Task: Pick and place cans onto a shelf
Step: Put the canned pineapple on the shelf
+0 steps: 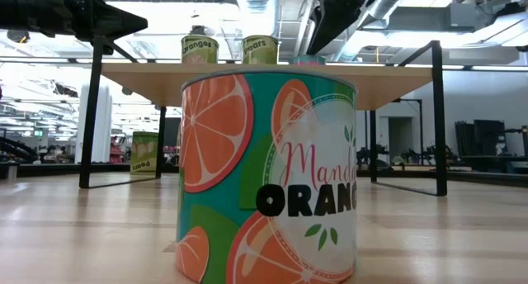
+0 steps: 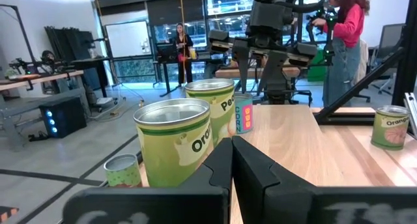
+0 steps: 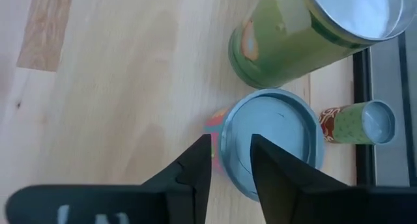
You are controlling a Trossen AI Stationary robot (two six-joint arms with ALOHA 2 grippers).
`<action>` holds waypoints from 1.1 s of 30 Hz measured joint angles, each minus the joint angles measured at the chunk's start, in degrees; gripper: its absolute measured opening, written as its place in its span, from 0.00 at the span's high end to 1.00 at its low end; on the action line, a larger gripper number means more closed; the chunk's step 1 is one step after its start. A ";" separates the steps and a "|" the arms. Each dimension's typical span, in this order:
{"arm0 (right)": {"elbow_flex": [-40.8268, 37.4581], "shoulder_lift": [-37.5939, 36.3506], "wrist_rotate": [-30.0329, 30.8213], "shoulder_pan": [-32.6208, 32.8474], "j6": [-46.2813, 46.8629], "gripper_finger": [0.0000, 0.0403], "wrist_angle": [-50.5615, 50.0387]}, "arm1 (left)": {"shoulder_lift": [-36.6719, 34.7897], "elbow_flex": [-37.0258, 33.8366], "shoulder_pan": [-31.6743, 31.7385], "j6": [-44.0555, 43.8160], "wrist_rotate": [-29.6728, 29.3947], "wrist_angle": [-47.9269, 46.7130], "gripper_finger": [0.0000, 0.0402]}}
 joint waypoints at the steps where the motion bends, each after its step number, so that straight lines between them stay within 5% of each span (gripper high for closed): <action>1: 0.00 0.00 0.61 0.01 -0.02 0.70 0.00 | -0.01 0.00 0.02 0.00 0.00 -0.03 1.00; 10: 0.02 -2.26 2.32 0.97 2.30 0.77 0.24 | 0.00 0.00 0.00 -0.04 0.00 -1.26 1.00; 21: 0.09 -8.03 3.77 1.54 0.44 0.63 1.65 | 0.00 0.00 0.02 0.38 -0.05 -1.18 1.00; 24: 0.09 -10.37 3.77 0.29 -3.16 0.68 1.27 | -0.02 0.00 0.02 0.41 -0.07 -1.27 1.00; 30: -0.86 -15.59 2.31 -7.29 -8.56 0.96 -0.76 | -0.02 0.00 0.02 0.76 -0.91 -1.49 1.00; 33: -4.76 -18.53 -3.07 -13.32 -10.22 0.96 2.86 | -0.01 0.00 0.00 1.46 -1.35 -1.27 1.00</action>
